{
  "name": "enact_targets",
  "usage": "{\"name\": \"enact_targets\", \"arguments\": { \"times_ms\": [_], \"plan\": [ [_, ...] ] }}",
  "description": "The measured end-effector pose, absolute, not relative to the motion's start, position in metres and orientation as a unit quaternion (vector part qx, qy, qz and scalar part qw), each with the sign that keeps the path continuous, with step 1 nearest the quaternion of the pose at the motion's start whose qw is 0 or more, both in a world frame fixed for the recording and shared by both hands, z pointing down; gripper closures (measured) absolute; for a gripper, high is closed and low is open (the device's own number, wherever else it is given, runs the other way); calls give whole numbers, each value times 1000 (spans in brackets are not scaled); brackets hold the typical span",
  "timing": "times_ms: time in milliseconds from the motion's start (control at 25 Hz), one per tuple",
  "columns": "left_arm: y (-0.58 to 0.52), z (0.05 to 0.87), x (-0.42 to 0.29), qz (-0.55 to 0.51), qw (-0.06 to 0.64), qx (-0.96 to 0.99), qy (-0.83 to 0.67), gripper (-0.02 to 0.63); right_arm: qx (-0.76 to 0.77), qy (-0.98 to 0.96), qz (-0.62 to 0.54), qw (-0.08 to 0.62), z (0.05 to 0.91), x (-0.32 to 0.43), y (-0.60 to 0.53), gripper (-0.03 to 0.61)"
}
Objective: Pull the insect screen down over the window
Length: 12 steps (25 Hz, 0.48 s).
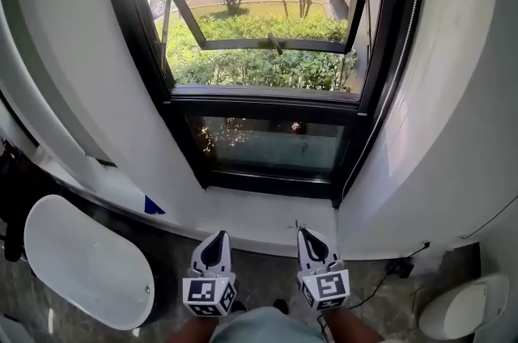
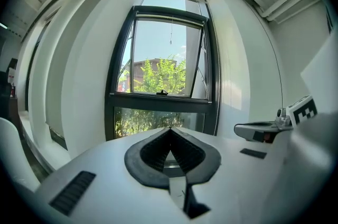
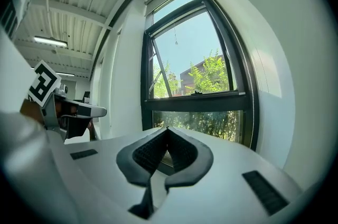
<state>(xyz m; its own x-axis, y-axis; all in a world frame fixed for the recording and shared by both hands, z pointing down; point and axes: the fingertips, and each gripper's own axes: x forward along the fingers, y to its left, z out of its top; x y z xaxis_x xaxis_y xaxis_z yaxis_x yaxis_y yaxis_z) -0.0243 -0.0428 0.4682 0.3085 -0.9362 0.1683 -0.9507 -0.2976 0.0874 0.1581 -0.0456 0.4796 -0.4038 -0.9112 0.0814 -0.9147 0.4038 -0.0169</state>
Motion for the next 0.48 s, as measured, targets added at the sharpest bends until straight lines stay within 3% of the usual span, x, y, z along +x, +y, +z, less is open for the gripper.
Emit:
{"name": "enact_targets", "arguments": {
  "times_ms": [480],
  "plan": [
    [-123,459,-27,29,79,824,-560,600,559,-827,24,49,480,158,-108,575]
  ]
}}
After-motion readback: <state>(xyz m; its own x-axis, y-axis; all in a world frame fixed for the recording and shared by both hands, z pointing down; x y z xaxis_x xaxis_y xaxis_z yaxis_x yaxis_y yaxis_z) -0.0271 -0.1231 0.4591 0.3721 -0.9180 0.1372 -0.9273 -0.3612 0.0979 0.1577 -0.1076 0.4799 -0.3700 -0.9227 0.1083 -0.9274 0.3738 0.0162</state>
